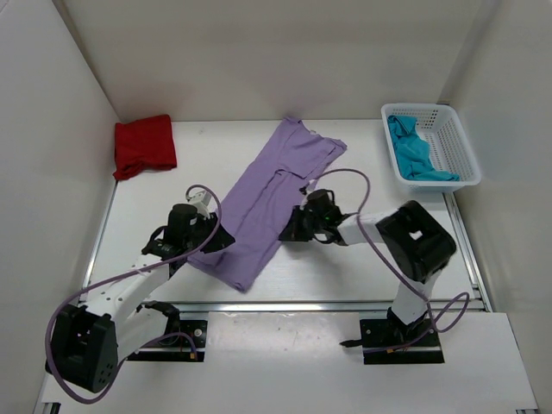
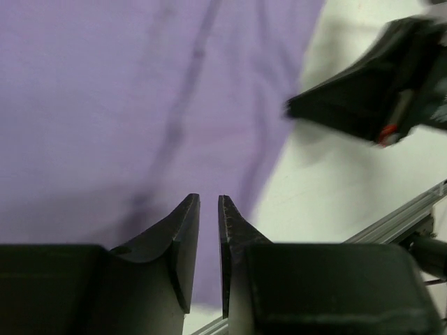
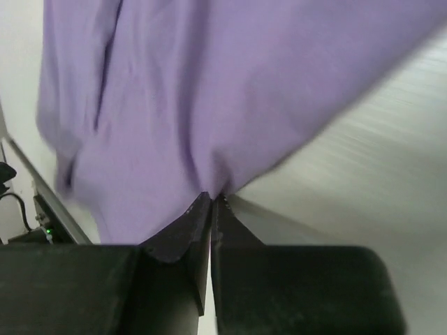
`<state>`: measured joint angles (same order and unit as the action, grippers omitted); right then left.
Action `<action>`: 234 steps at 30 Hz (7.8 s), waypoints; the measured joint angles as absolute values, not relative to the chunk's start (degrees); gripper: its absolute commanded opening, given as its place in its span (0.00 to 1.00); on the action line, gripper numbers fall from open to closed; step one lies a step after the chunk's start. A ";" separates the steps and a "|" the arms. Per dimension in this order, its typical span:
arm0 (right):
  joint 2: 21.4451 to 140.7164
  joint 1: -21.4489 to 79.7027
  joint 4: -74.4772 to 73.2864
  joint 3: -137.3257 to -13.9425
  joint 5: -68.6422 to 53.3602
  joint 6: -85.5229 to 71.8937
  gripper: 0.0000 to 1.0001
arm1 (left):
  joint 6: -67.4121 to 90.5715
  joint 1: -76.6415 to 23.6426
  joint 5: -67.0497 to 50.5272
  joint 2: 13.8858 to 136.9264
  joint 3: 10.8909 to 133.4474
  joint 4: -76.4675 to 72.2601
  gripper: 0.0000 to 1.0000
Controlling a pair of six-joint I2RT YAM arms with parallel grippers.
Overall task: Fold and stack the t-shirts
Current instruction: Rotate the tshirt 90 degrees, then grab the bottom of the folded rectangular tshirt with both arms, then fold the folded rectangular tshirt in 1/3 of the way, then grab one side of the 2/3 rectangular tshirt with both arms
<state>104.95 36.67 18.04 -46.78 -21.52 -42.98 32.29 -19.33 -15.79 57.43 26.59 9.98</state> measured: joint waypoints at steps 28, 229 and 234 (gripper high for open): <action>36.67 22.83 -23.40 -11.92 -12.47 -42.19 0.37 | 31.81 -42.00 -16.03 70.04 23.99 6.76 0.51; 37.78 35.59 -14.94 -13.32 -16.62 -40.21 0.00 | 40.01 -38.33 -9.69 45.95 19.75 15.35 0.00; 49.30 18.31 -15.09 -28.84 -22.02 -34.28 0.00 | 36.88 -32.40 -9.43 55.55 38.13 18.74 0.00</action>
